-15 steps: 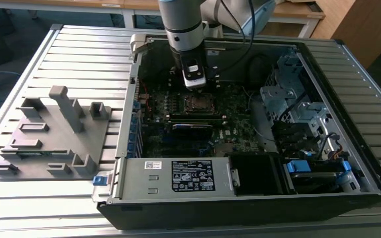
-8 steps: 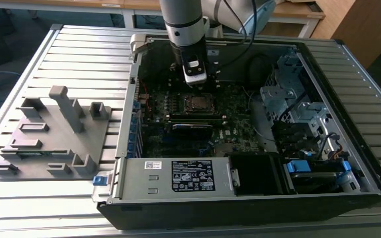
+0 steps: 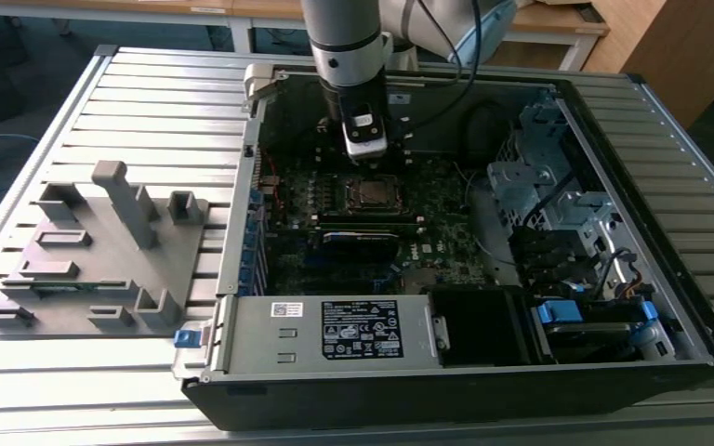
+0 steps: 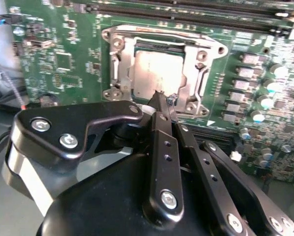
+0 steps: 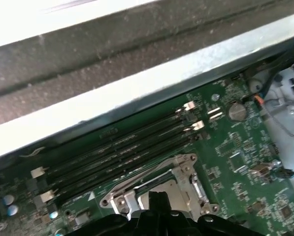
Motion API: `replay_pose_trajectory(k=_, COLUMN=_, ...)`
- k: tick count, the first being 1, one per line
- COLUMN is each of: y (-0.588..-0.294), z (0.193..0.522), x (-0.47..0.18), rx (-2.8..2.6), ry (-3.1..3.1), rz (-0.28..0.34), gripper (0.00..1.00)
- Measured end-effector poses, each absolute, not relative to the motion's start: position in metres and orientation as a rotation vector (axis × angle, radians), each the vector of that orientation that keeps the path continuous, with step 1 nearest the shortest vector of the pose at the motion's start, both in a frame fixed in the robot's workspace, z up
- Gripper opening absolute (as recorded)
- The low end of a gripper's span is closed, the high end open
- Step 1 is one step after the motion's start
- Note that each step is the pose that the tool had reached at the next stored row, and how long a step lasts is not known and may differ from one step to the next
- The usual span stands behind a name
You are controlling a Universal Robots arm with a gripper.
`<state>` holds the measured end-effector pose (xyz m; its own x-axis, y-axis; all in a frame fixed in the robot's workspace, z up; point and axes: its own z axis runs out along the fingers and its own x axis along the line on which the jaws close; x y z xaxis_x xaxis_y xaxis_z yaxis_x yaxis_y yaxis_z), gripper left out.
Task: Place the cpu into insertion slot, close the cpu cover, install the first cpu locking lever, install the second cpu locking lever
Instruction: 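Install the first cpu locking lever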
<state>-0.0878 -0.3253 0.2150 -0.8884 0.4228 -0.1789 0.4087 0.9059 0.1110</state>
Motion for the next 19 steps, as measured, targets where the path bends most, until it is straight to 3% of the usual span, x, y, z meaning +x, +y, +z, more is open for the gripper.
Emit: replay_pose_trajectory(k=19, y=-0.325, z=0.213, x=-0.064, rx=0.646, ry=2.929, rz=0.072, gripper=0.10)
